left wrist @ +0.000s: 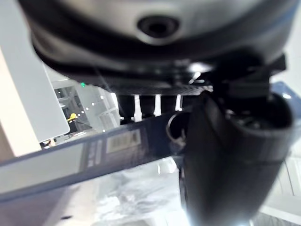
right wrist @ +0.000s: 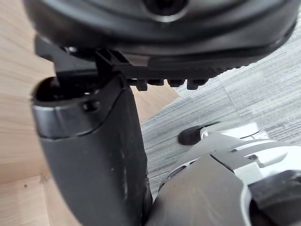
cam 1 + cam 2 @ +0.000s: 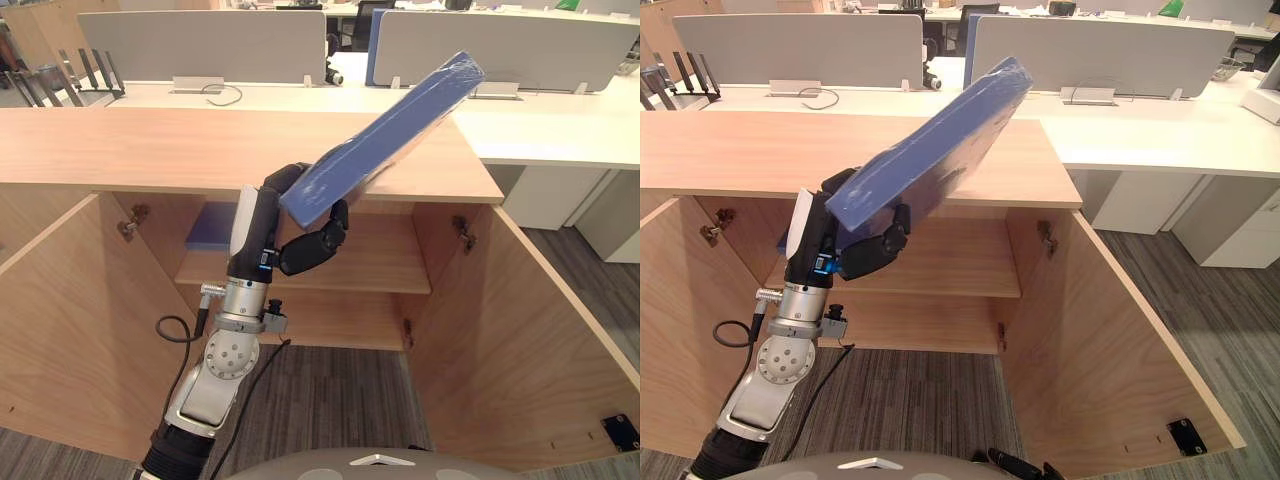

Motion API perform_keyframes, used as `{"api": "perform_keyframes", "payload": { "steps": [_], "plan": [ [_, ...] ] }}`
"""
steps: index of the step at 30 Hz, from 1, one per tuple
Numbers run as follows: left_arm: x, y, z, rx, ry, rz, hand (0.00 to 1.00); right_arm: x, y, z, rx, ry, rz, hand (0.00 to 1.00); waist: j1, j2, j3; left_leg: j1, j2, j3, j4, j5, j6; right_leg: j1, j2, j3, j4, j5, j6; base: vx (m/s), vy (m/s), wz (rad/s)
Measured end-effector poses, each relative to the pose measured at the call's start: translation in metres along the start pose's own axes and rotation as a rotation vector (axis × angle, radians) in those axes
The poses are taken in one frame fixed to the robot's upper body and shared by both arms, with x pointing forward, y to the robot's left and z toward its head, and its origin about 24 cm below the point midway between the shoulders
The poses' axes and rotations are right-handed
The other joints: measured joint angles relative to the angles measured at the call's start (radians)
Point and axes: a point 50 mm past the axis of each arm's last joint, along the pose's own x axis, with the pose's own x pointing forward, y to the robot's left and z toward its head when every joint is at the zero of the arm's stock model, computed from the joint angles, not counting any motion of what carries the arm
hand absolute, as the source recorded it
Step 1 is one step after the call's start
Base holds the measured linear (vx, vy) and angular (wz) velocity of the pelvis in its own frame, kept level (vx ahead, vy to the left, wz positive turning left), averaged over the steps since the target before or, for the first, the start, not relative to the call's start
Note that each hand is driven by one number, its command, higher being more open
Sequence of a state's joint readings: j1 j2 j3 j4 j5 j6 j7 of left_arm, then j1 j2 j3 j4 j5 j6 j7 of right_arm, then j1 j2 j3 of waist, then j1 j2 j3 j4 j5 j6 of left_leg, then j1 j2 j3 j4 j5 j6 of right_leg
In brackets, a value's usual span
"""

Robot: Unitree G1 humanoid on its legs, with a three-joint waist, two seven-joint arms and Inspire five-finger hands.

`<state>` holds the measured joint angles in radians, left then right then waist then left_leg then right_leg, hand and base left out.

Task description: Walk over to the cabinet, pick up the folder, carry it to the office cabinet, place the folder inside the office cabinet, then close the office cabinet door

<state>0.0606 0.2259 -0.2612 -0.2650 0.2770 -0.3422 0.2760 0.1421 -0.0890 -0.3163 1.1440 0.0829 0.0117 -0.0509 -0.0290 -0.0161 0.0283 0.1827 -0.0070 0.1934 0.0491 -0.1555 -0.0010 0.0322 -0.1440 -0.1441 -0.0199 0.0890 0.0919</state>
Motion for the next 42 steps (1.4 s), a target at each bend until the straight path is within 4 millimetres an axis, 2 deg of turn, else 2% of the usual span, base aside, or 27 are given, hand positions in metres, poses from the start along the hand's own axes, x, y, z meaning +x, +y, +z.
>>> {"api": "perform_keyframes", "payload": {
  "steps": [4,7,12,17,27,29,31,33,34,36,39,42],
  "plan": [
    [-0.005,-0.003,-0.005,-0.109,0.083,0.017,0.00,0.000,0.005,-0.001,0.005,0.001,0.010,1.00,0.003,-0.013,-0.003,0.000,-0.006,0.001,0.002,0.001,0.002,-0.030,-0.010,0.008,0.065,-0.031,0.005,-0.02,0.000,0.00],
    [-0.012,-0.002,-0.014,-0.273,0.188,0.058,0.00,0.000,0.007,-0.001,0.023,0.001,0.015,1.00,0.006,-0.023,0.001,-0.002,-0.011,0.008,0.002,0.002,0.004,-0.050,-0.016,0.020,0.093,-0.041,0.005,-0.04,0.008,-0.07],
    [-0.023,0.002,-0.044,-0.632,0.385,0.168,0.00,0.000,0.008,-0.001,0.038,0.002,0.016,1.00,0.010,-0.027,0.005,-0.005,-0.020,0.009,0.012,0.001,0.006,-0.066,-0.028,0.026,0.128,-0.056,0.013,0.00,0.000,0.00],
    [-0.029,0.004,-0.056,-0.869,0.449,0.254,0.00,0.000,0.007,0.000,0.026,0.000,0.025,1.00,0.027,-0.033,0.006,-0.012,-0.020,0.011,0.017,0.001,0.007,-0.079,-0.028,0.029,0.143,-0.062,0.011,0.00,0.000,-0.01],
    [-0.048,0.000,-0.081,-1.007,0.582,0.322,0.00,0.002,0.014,0.019,-0.127,-0.056,0.064,1.00,0.022,-0.016,-0.002,-0.018,-0.019,0.007,0.015,0.002,0.009,-0.078,-0.027,0.020,0.129,-0.057,0.011,0.00,0.000,0.00],
    [-0.051,0.004,-0.085,-1.016,0.596,0.313,0.00,-0.001,0.024,0.041,-0.230,-0.141,0.110,1.00,0.021,-0.016,-0.002,-0.031,-0.021,0.005,0.015,0.005,0.012,-0.084,-0.027,0.020,0.117,-0.048,0.013,0.00,0.000,0.00],
    [-0.053,0.008,-0.086,-1.006,0.604,0.291,0.00,-0.006,0.033,0.061,-0.245,-0.241,0.151,1.00,0.020,-0.015,-0.001,-0.039,-0.024,0.005,0.017,0.006,0.015,-0.093,-0.029,0.026,0.114,-0.044,0.014,0.00,0.012,-0.03],
    [-0.055,0.014,-0.087,-0.985,0.599,0.263,0.00,-0.024,0.046,0.105,-0.219,-0.455,0.200,1.00,0.018,-0.014,-0.001,-0.049,-0.036,0.013,0.019,0.008,0.018,-0.114,-0.033,0.038,0.123,-0.043,0.016,-0.01,0.048,-0.11],
    [-0.055,0.017,-0.087,-0.980,0.594,0.258,0.00,-0.030,0.048,0.116,-0.213,-0.512,0.210,1.00,0.016,-0.014,-0.002,-0.054,-0.037,0.013,0.021,0.009,0.019,-0.119,-0.035,0.040,0.125,-0.042,0.017,-0.01,0.045,-0.05],
    [-0.058,0.024,-0.088,-0.961,0.587,0.246,0.00,-0.056,0.048,0.157,-0.174,-0.733,0.241,1.00,0.007,-0.018,0.000,-0.057,-0.049,0.007,0.023,0.012,0.025,-0.123,-0.044,0.041,0.126,-0.039,0.021,-0.01,0.040,0.01],
    [-0.059,0.034,-0.090,-0.939,0.576,0.246,0.00,-0.081,0.040,0.190,-0.096,-0.920,0.238,1.00,0.000,-0.030,0.004,-0.057,-0.054,-0.002,0.032,0.012,0.026,-0.123,-0.054,0.046,0.132,-0.039,0.023,-0.03,0.038,-0.01],
    [-0.059,0.042,-0.090,-0.916,0.564,0.250,0.00,-0.091,0.036,0.200,-0.065,-0.985,0.226,1.00,-0.003,-0.046,0.006,-0.058,-0.058,-0.004,0.035,0.009,0.031,-0.135,-0.059,0.053,0.137,-0.036,0.027,-0.06,0.021,-0.05]
  ]
}}
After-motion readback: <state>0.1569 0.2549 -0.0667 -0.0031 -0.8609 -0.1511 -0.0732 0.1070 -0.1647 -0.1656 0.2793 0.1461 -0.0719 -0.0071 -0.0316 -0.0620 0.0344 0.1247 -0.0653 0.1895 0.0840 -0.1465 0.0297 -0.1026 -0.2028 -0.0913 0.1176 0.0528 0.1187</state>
